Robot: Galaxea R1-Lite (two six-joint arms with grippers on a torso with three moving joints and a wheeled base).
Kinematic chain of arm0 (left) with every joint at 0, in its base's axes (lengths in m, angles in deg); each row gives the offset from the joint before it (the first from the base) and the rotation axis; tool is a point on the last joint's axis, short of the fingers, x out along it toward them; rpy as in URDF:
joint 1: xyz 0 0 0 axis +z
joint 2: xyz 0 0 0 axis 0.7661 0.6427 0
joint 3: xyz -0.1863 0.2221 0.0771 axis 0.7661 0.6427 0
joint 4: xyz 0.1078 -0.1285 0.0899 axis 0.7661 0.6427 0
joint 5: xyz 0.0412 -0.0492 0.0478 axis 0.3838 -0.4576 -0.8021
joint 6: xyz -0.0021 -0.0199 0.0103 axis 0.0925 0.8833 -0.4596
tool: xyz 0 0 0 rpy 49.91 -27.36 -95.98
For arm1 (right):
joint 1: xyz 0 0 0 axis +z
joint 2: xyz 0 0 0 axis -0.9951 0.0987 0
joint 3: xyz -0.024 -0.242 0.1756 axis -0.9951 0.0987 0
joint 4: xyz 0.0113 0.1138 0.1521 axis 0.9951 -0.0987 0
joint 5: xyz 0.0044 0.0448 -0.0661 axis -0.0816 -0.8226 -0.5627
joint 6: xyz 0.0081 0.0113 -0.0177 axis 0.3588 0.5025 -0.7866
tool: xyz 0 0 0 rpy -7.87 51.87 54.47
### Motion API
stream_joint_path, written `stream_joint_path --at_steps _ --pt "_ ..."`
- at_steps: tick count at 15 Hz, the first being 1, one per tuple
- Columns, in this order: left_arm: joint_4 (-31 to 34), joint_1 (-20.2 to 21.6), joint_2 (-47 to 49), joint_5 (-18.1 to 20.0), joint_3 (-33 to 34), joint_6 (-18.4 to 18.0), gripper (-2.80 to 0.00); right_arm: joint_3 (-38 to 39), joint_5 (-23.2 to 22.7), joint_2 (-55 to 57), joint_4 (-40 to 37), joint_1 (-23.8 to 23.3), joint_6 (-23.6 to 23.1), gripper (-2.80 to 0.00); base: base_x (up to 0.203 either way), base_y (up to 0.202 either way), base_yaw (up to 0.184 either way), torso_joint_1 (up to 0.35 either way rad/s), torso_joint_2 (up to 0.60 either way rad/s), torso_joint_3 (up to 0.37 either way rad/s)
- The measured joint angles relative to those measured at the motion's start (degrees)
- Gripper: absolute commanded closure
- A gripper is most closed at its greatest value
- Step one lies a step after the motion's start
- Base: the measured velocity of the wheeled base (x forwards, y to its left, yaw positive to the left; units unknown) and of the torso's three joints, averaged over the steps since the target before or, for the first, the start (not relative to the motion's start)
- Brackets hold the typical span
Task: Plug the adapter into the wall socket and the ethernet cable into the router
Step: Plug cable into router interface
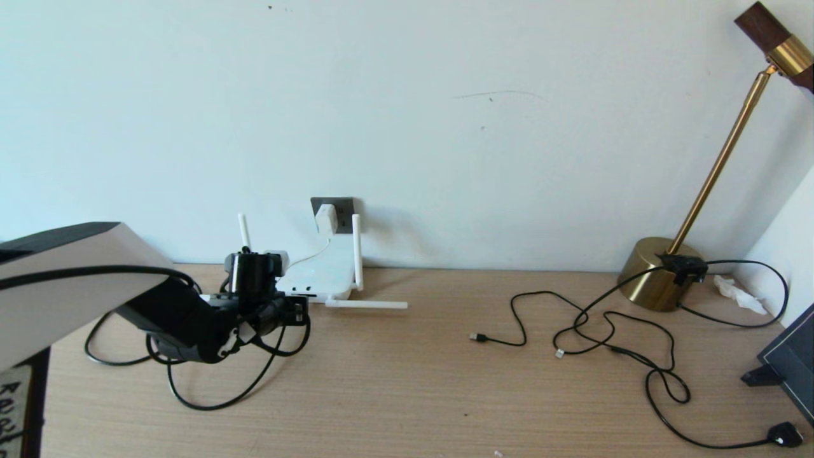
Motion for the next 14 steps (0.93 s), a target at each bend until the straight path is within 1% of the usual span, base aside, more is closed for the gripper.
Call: stream_joint_path --at_steps 14 --pt "-0.24 -0.02 -0.26 0.03 0.20 0.00 0.00 0.00 0.00 0.00 0.02 0.00 0.00 0.00 0.000 0.000 0.000 0.000 0.00 0.000"
